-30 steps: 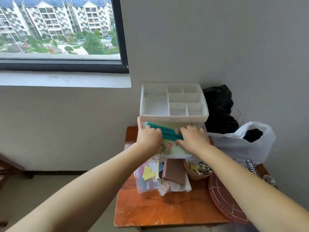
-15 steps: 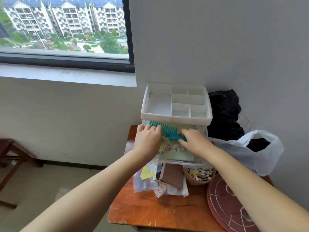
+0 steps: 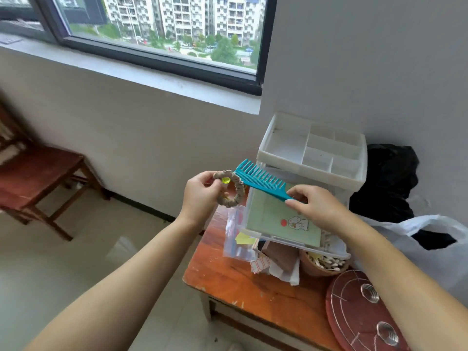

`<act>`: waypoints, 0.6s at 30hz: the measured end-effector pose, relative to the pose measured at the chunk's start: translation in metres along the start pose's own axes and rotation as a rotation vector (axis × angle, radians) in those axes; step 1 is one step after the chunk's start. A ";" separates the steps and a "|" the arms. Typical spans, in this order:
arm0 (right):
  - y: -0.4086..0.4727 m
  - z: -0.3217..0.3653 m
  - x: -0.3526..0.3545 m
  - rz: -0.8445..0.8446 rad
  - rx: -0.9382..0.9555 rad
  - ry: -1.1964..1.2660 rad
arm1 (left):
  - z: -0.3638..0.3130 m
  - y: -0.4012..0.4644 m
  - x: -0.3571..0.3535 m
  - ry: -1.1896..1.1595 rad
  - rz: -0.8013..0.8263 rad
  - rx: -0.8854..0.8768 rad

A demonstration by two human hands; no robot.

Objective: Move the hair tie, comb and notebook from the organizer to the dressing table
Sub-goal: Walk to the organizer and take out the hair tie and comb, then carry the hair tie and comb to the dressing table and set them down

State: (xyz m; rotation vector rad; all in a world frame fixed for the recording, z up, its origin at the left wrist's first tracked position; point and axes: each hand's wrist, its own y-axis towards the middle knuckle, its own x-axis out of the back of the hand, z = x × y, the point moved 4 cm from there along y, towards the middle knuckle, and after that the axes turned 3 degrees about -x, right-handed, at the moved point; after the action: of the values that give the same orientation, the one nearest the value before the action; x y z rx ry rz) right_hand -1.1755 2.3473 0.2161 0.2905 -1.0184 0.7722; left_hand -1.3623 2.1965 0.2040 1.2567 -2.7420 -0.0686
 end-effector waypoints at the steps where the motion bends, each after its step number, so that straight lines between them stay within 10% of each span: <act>1: 0.001 0.010 -0.005 0.001 0.012 0.002 | 0.002 -0.005 0.014 -0.046 -0.022 0.045; 8: -0.012 0.103 -0.071 -0.064 0.080 0.052 | 0.038 -0.084 0.142 -0.269 -0.223 0.280; 18: -0.119 0.338 -0.292 0.287 0.435 0.068 | 0.087 -0.300 0.417 -0.233 -0.853 0.422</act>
State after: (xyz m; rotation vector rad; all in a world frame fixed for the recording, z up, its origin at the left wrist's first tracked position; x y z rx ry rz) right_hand -1.3993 1.9469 0.1578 0.4937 -0.8295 1.2587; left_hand -1.4179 1.6840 0.1294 2.5881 -2.2179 0.3171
